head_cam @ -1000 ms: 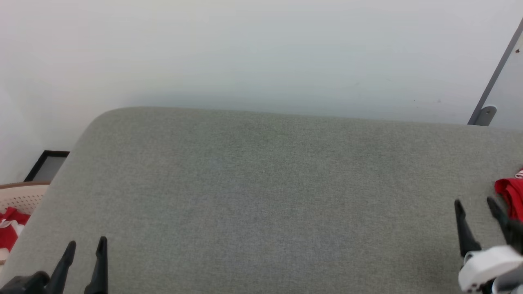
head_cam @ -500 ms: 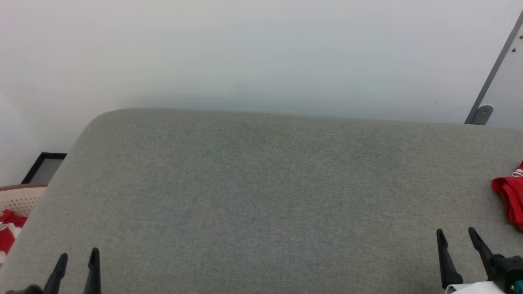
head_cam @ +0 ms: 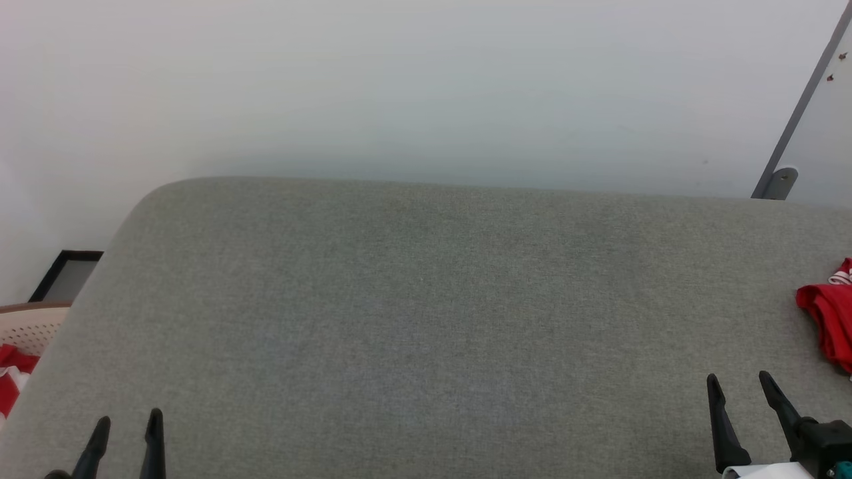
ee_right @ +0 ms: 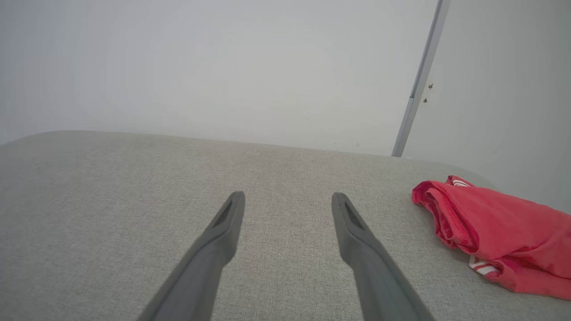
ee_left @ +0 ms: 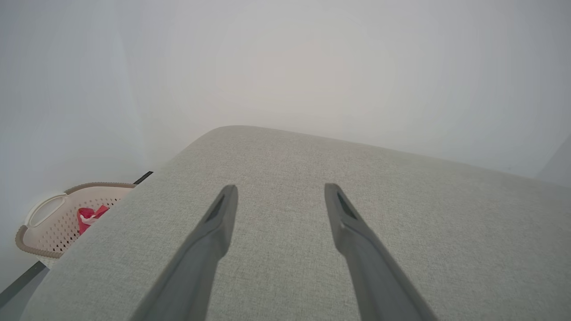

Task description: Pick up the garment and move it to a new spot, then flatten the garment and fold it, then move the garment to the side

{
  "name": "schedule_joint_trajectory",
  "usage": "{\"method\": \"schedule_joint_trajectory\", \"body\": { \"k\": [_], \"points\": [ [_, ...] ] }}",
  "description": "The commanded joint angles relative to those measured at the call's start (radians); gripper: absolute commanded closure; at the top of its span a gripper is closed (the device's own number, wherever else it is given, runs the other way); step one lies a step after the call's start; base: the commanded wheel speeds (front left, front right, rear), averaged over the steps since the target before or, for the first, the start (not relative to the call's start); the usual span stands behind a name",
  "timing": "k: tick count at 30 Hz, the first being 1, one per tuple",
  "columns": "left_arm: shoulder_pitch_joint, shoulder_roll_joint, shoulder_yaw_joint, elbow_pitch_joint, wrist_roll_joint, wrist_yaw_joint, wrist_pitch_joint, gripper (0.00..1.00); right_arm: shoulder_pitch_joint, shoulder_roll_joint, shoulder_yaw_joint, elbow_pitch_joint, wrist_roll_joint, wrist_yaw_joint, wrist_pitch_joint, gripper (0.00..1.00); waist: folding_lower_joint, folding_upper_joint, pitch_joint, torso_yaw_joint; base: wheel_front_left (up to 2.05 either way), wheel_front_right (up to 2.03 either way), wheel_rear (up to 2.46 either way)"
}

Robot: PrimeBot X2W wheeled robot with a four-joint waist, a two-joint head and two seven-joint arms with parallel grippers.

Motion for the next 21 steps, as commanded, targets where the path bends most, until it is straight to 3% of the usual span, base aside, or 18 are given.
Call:
{"method": "schedule_joint_trajectory", "body": {
  "k": [1, 15, 16, 21],
  "points": [
    [0.012, 0.000, 0.001, -0.004, 0.008, -0.006, 0.000, 0.00, 0.016, -0.002, -0.003, -0.003, -0.008, -0.002, -0.005, 0.00, 0.0000, 0.0000, 0.000, 0.001, 0.00, 0.00, 0.00],
    [0.026, -0.006, 0.000, -0.057, -0.012, -0.006, 0.000, 0.00, 0.015, 0.007, -0.010, -0.010, -0.018, -0.002, -0.005, 0.00, 0.0000, 0.0000, 0.003, 0.009, 0.00, 0.00, 0.00],
    [0.016, -0.006, -0.003, -0.054, -0.008, -0.003, 0.001, 1.00, 0.011, 0.006, -0.008, -0.004, -0.009, 0.000, 0.000, 1.00, 0.0000, 0.0000, 0.003, 0.009, 0.00, 0.00, 0.00],
    [0.031, -0.049, -0.020, -0.006, -0.008, -0.003, 0.001, 1.00, 0.037, 0.023, -0.005, 0.045, -0.006, 0.000, 0.007, 1.00, 0.0000, 0.0000, 0.003, 0.009, 0.00, 0.00, 0.00]
  ]
}}
